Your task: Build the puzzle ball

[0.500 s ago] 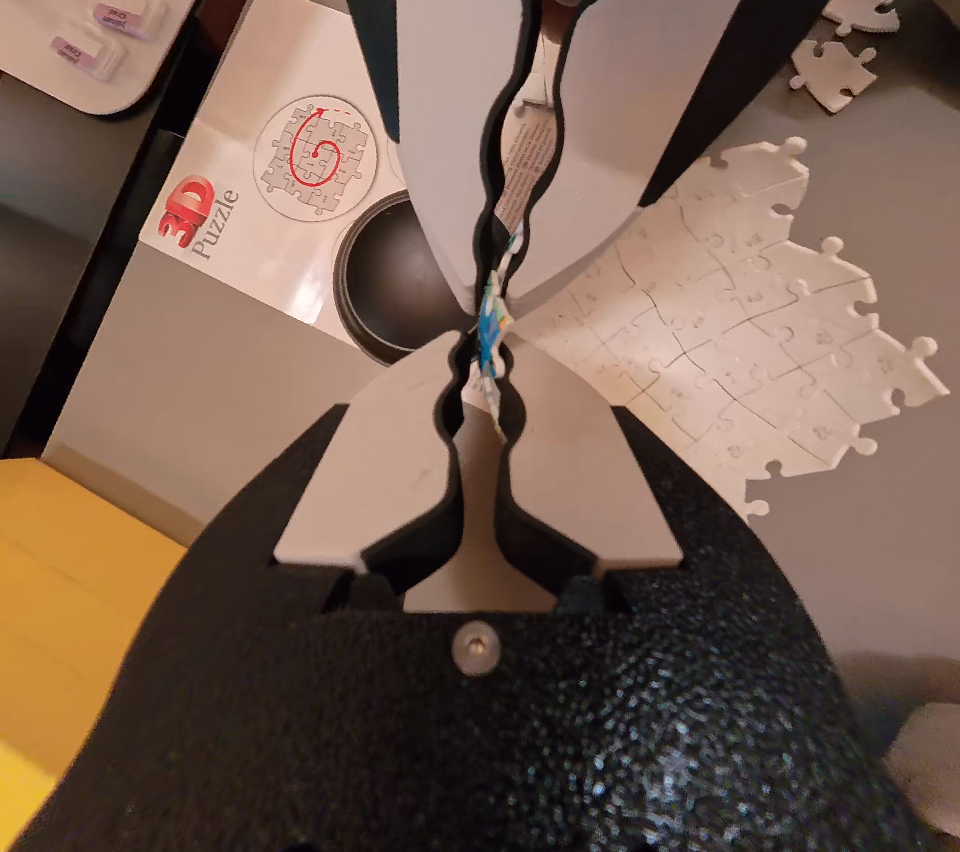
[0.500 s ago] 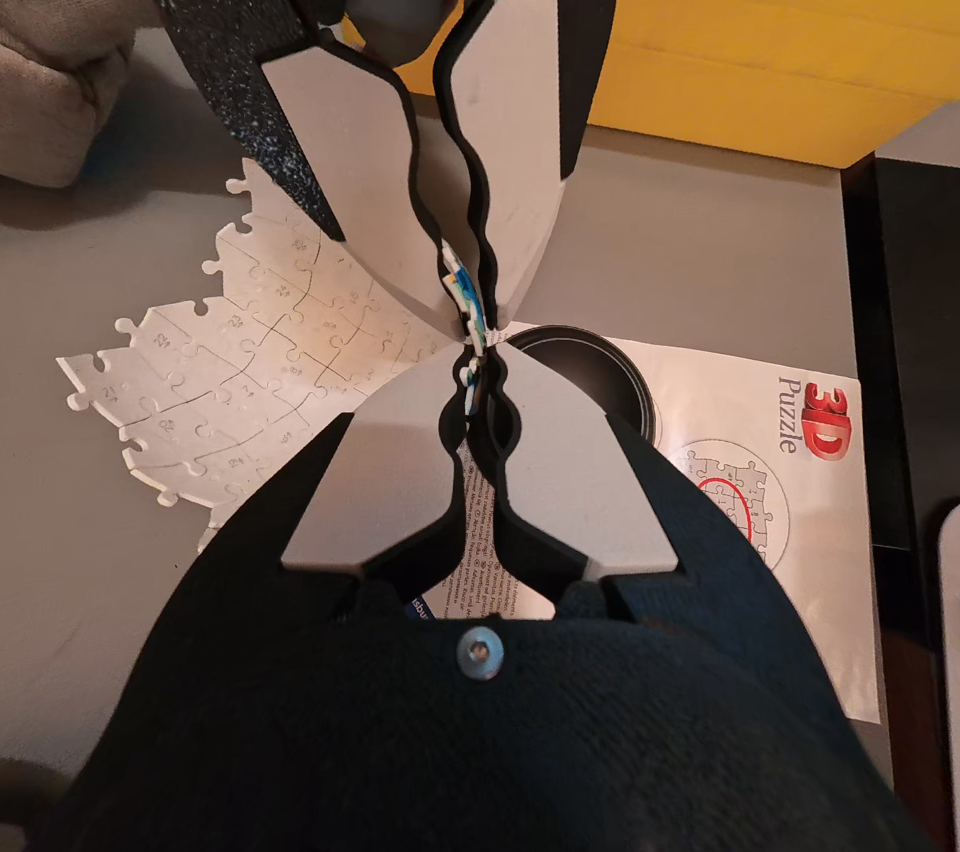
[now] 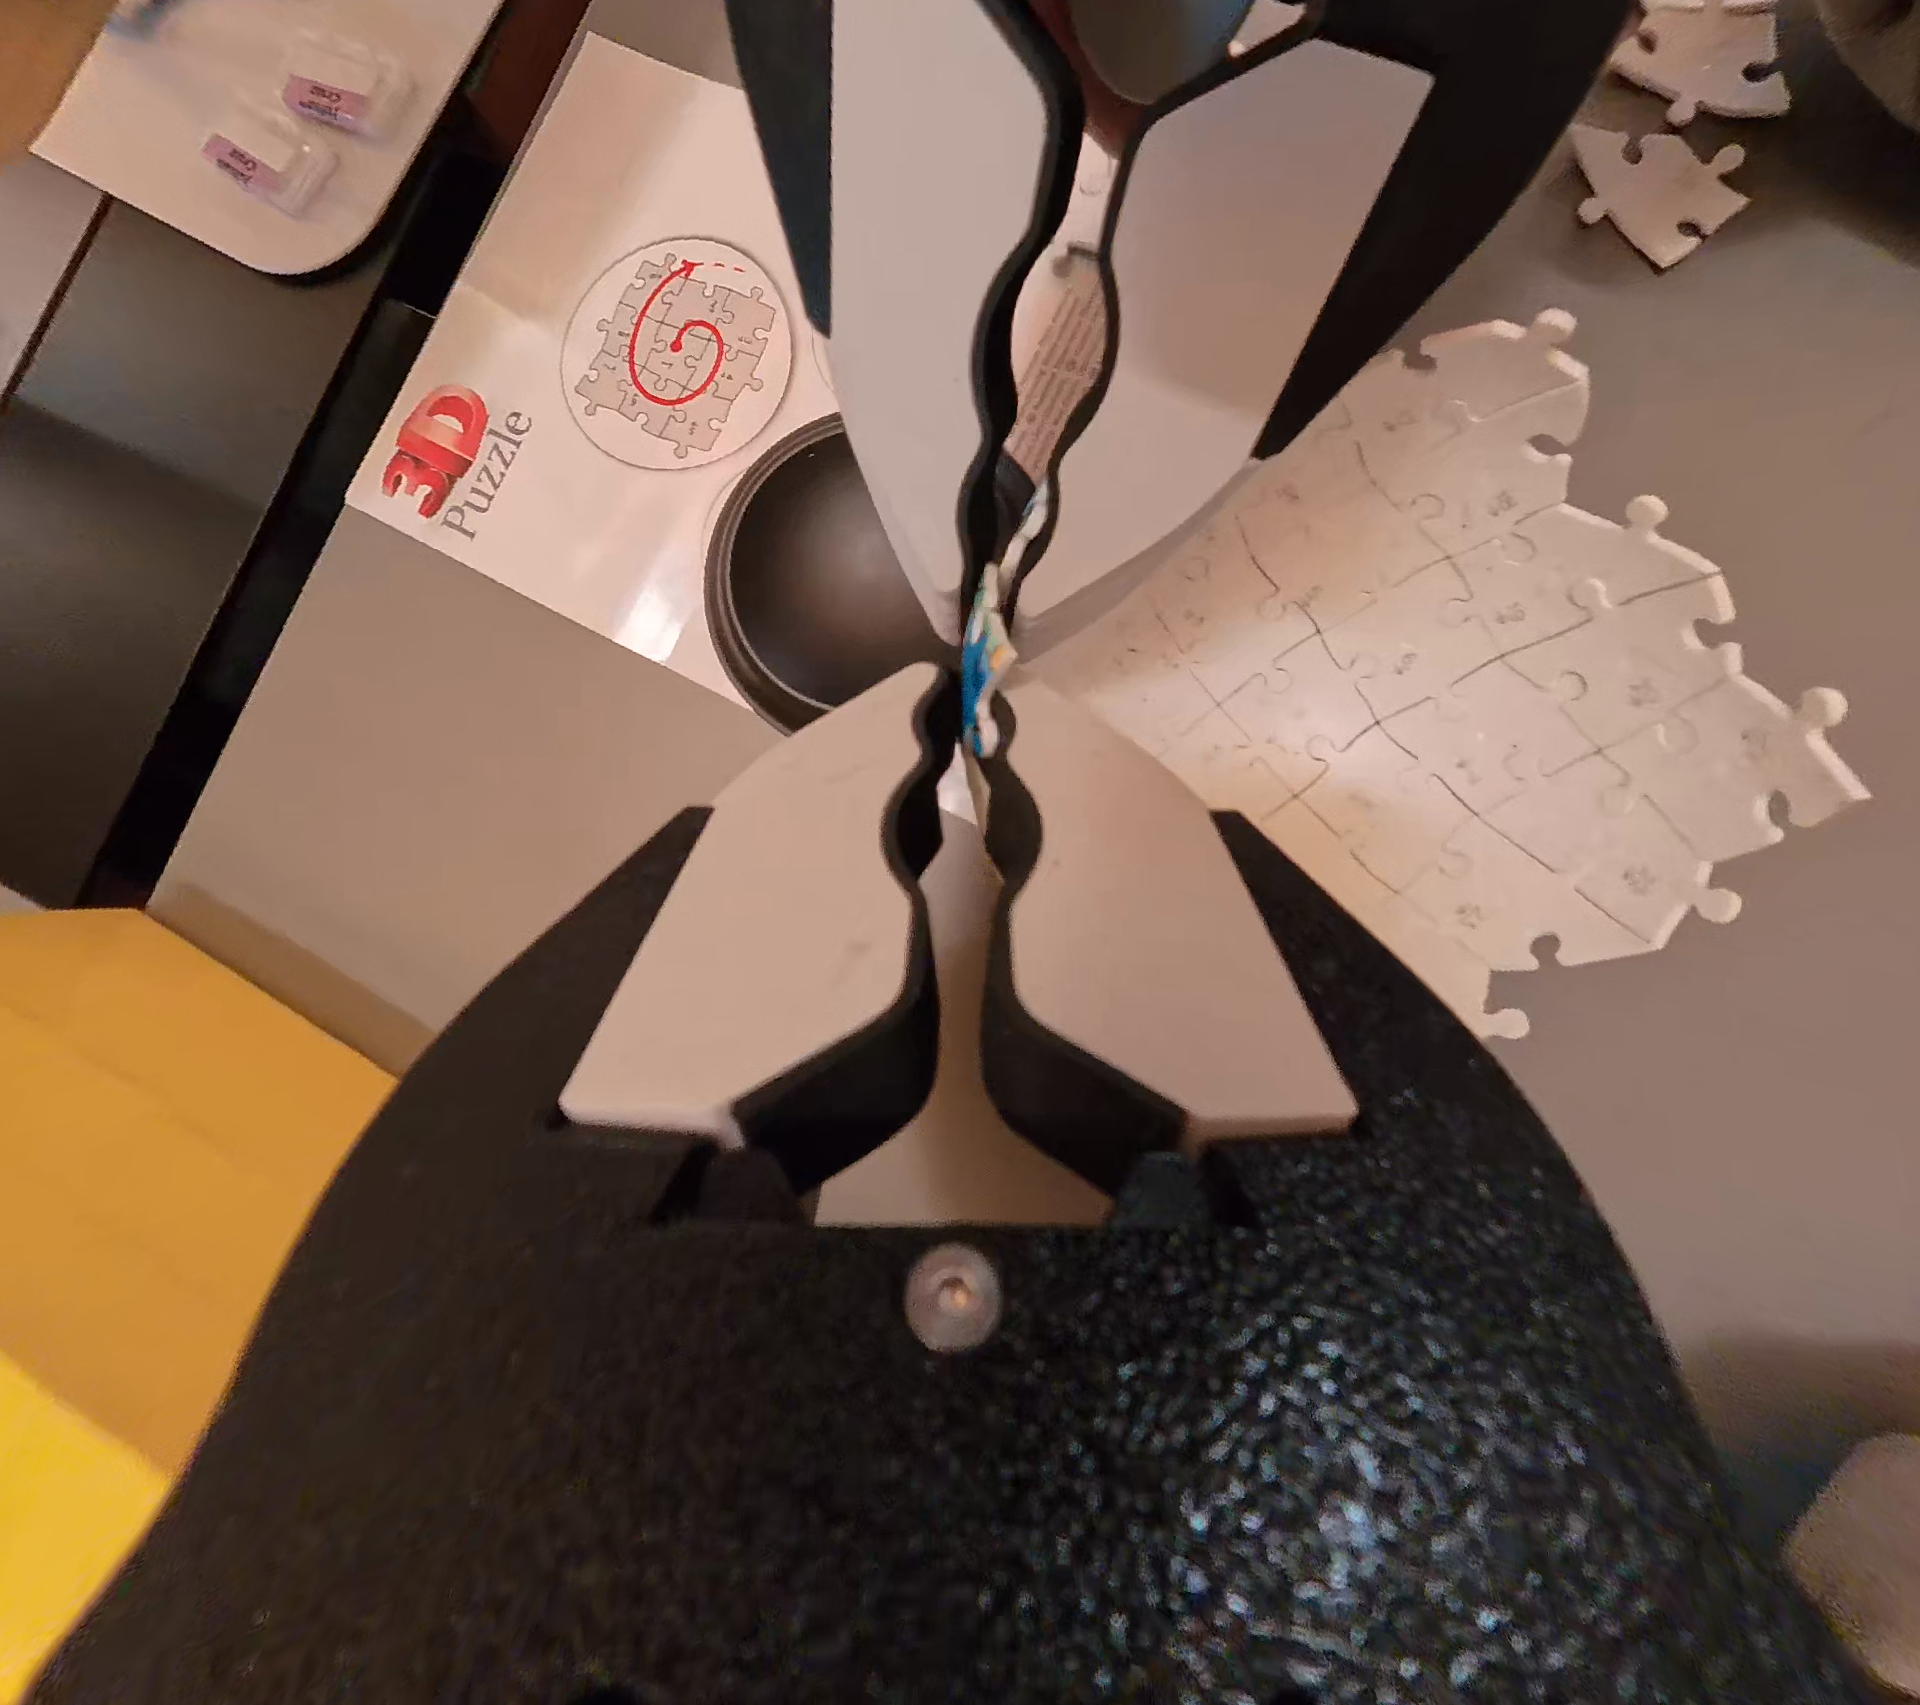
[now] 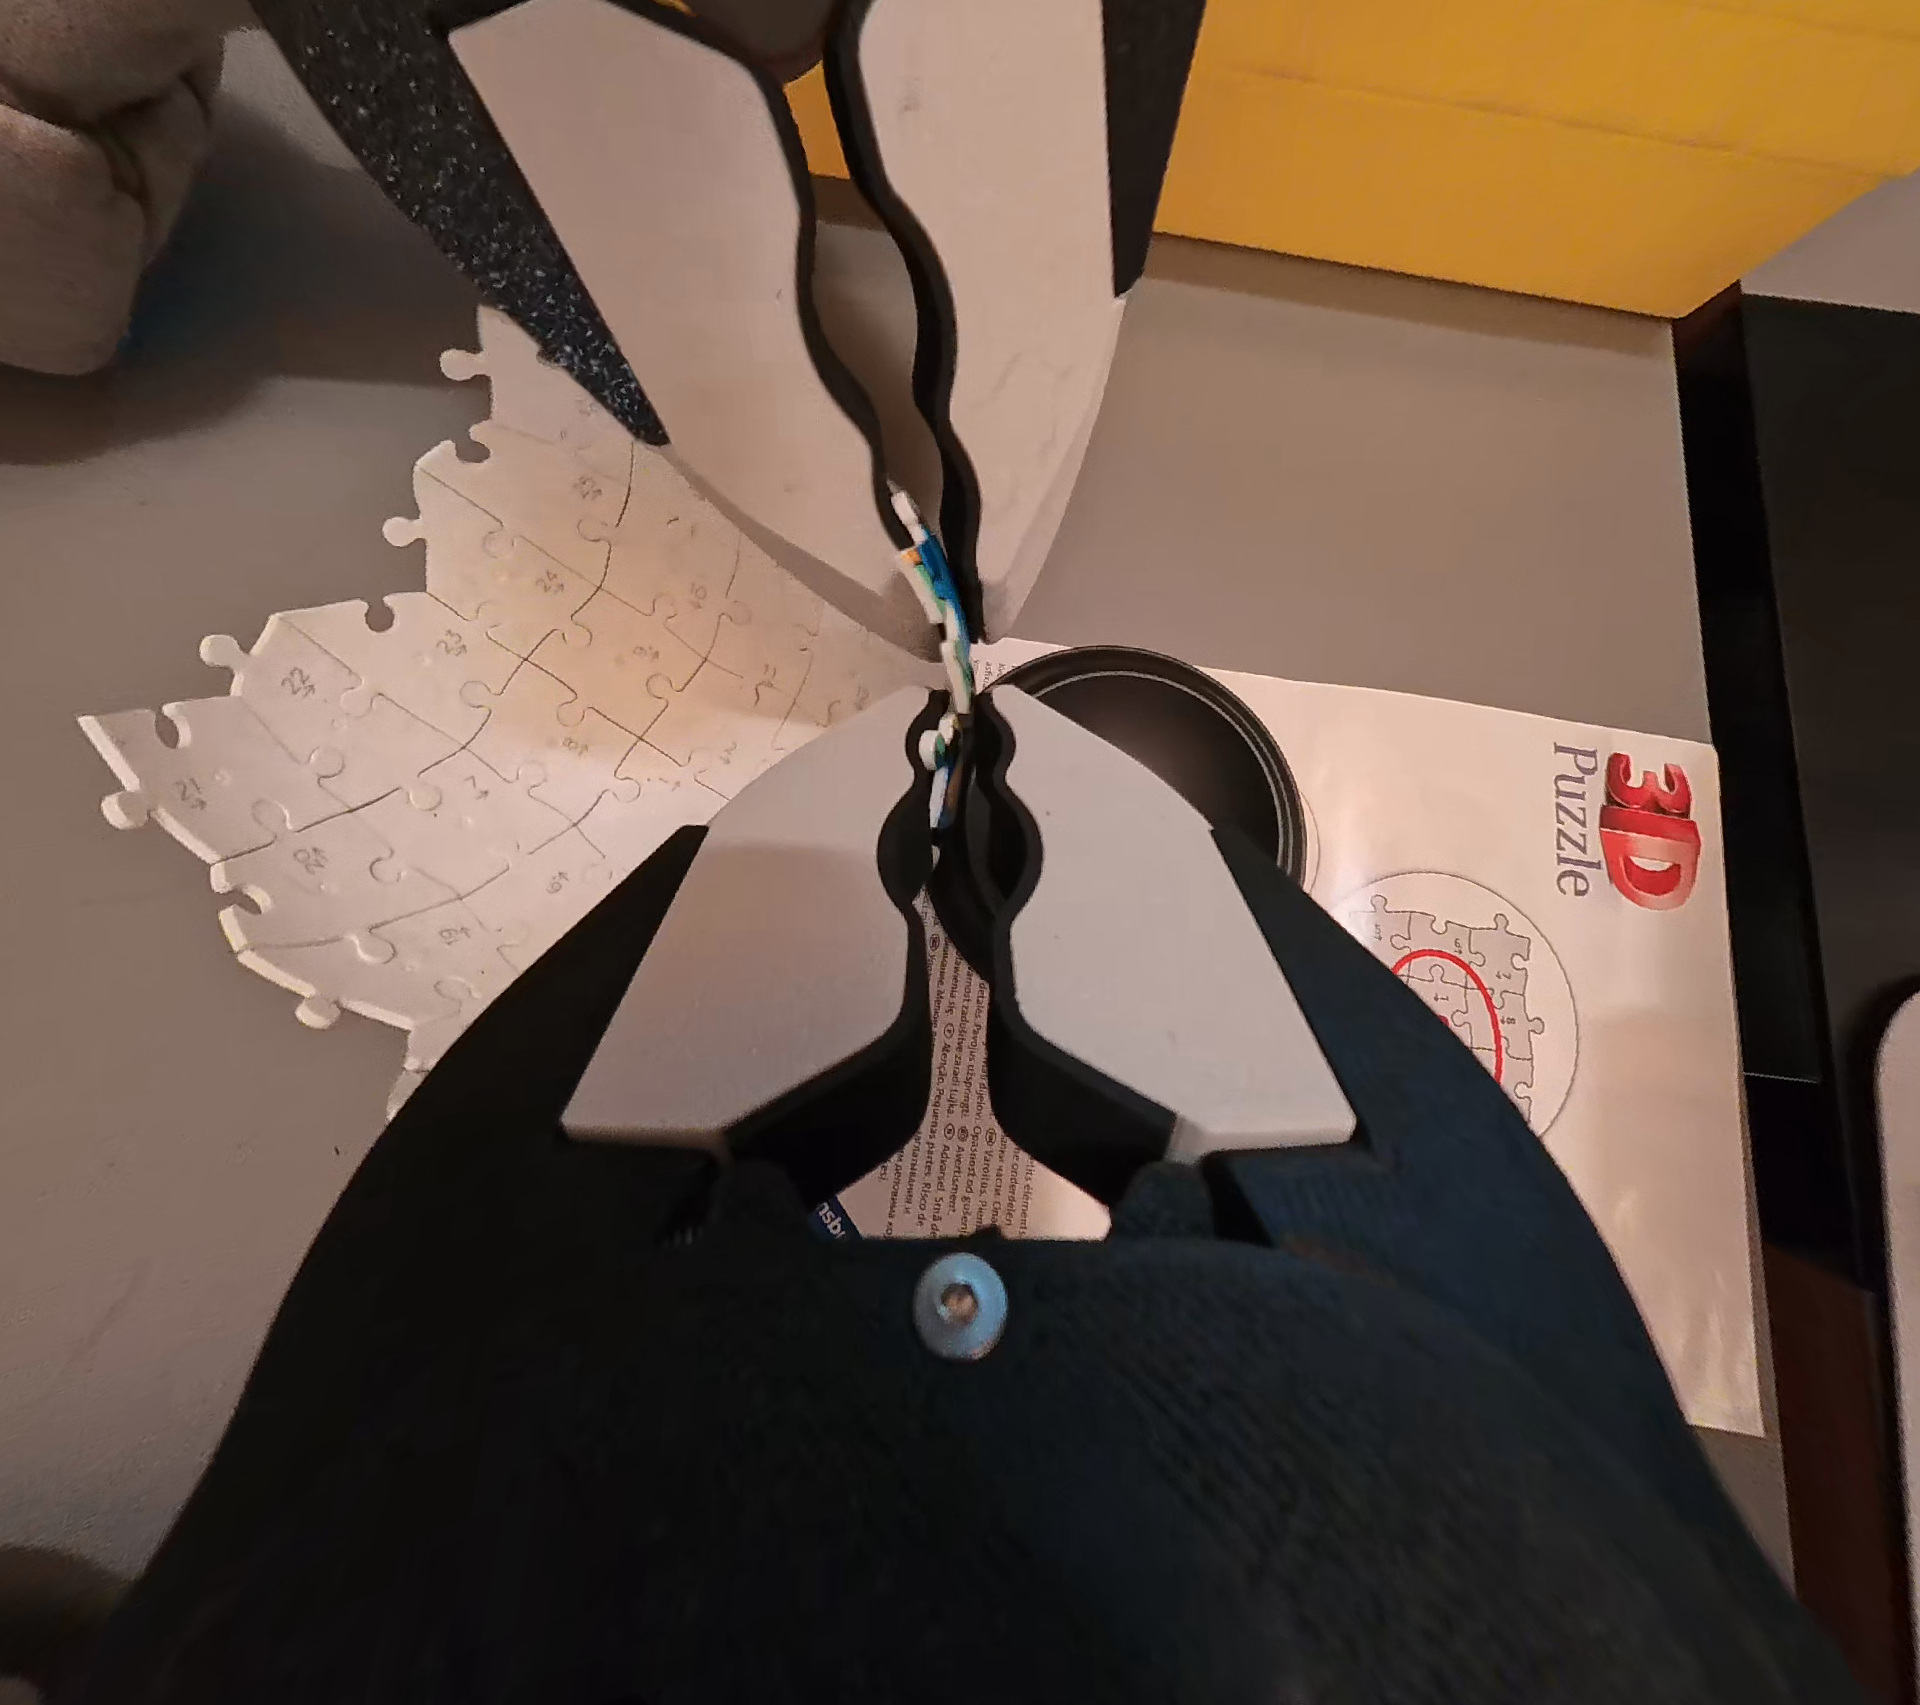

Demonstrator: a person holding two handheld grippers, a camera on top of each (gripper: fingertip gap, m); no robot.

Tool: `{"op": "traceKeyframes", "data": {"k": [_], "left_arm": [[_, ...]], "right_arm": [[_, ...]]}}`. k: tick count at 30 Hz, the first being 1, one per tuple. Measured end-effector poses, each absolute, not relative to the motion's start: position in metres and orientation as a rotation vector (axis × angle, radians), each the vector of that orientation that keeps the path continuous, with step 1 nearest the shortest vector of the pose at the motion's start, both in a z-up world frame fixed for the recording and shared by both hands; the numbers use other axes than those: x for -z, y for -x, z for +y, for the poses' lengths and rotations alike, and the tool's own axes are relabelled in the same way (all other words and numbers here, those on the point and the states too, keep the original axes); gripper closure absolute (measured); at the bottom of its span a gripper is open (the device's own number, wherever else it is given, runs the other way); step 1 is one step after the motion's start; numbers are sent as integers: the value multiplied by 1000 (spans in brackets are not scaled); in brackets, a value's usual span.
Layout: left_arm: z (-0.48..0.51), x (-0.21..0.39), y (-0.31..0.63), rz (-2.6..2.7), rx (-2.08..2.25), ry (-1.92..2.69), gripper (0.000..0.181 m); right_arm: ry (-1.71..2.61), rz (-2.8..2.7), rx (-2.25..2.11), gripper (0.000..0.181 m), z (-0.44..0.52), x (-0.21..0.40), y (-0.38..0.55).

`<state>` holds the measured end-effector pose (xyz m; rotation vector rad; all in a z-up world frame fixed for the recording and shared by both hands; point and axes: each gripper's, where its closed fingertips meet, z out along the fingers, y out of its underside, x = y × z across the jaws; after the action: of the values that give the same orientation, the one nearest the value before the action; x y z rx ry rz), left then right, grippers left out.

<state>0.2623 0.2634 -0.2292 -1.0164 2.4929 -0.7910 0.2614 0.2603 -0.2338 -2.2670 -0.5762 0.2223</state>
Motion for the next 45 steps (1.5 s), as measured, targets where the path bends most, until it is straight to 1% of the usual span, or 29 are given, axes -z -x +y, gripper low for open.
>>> {"op": "traceKeyframes", "data": {"k": [7, 15, 25, 34, 36, 39, 45], "left_arm": [[265, 231, -262, 2498, 839, 1117, 180], [264, 229, -263, 2492, 864, 1094, 180], [264, 229, -264, 2484, 859, 1079, 180], [265, 231, -265, 2484, 841, 1082, 180], [265, 231, -265, 2484, 839, 1082, 180], [265, 230, -265, 2482, 838, 1075, 180], [263, 229, -264, 2484, 846, 1063, 180]], "right_arm": [[2291, -558, -208, 175, 262, 235, -262], [2318, -472, -256, 176, 261, 233, -263], [2261, -527, -206, 175, 261, 233, -264], [2268, -544, -177, 167, 255, 231, -266], [2284, -549, -158, 168, 255, 235, -268], [2280, -546, -167, 178, 257, 236, -266], [2291, -483, -246, 178, 255, 235, -266]]}}
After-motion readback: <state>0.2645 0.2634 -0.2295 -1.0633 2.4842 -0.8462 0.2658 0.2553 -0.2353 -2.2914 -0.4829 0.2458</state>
